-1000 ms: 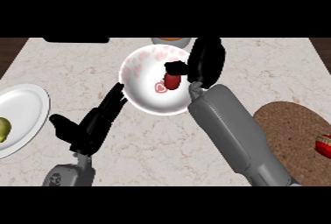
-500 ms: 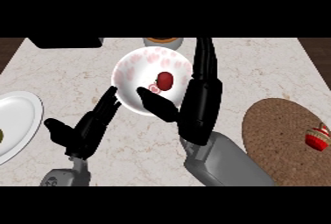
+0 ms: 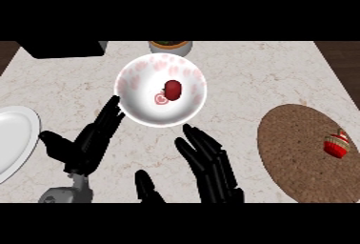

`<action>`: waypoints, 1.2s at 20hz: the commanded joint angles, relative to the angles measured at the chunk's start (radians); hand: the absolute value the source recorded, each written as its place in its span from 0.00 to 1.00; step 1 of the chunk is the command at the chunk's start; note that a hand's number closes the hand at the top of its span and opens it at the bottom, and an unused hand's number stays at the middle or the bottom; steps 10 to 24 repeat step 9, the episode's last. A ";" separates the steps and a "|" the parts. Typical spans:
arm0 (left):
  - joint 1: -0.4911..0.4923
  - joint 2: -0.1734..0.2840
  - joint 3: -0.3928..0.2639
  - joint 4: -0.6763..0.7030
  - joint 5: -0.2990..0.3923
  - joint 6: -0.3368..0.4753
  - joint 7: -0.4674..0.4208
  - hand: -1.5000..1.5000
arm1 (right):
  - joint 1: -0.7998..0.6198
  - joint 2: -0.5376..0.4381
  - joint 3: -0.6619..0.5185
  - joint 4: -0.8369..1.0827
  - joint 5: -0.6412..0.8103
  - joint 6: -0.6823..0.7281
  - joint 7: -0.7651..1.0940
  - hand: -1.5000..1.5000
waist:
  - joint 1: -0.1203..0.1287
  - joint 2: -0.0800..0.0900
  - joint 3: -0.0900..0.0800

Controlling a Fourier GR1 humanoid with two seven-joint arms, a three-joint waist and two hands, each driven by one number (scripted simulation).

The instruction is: Pick the tomato from the placemat and place it in the bowl

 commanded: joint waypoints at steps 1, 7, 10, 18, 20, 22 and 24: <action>0.007 0.001 0.006 -0.003 0.009 -0.003 0.003 0.50 | 0.199 0.004 0.219 -0.067 0.178 -0.037 0.066 1.00 | -0.020 -0.006 0.000; 0.018 0.014 0.024 -0.010 0.009 0.001 -0.002 0.50 | 0.178 0.003 0.237 -0.013 0.053 -0.032 0.076 1.00 | -0.025 -0.014 -0.001; 0.007 0.010 0.016 -0.008 0.002 0.004 0.003 0.50 | 0.166 0.003 0.265 0.025 -0.021 -0.038 0.075 1.00 | -0.018 -0.009 -0.001; 0.007 0.010 0.016 -0.008 0.002 0.004 0.003 0.50 | 0.166 0.003 0.265 0.025 -0.021 -0.038 0.075 1.00 | -0.018 -0.009 -0.001; 0.007 0.010 0.016 -0.008 0.002 0.004 0.003 0.50 | 0.166 0.003 0.265 0.025 -0.021 -0.038 0.075 1.00 | -0.018 -0.009 -0.001; 0.007 0.010 0.016 -0.008 0.002 0.004 0.003 0.50 | 0.166 0.003 0.265 0.025 -0.021 -0.038 0.075 1.00 | -0.018 -0.009 -0.001; 0.007 0.010 0.016 -0.008 0.002 0.004 0.003 0.50 | 0.166 0.003 0.265 0.025 -0.021 -0.038 0.075 1.00 | -0.018 -0.009 -0.001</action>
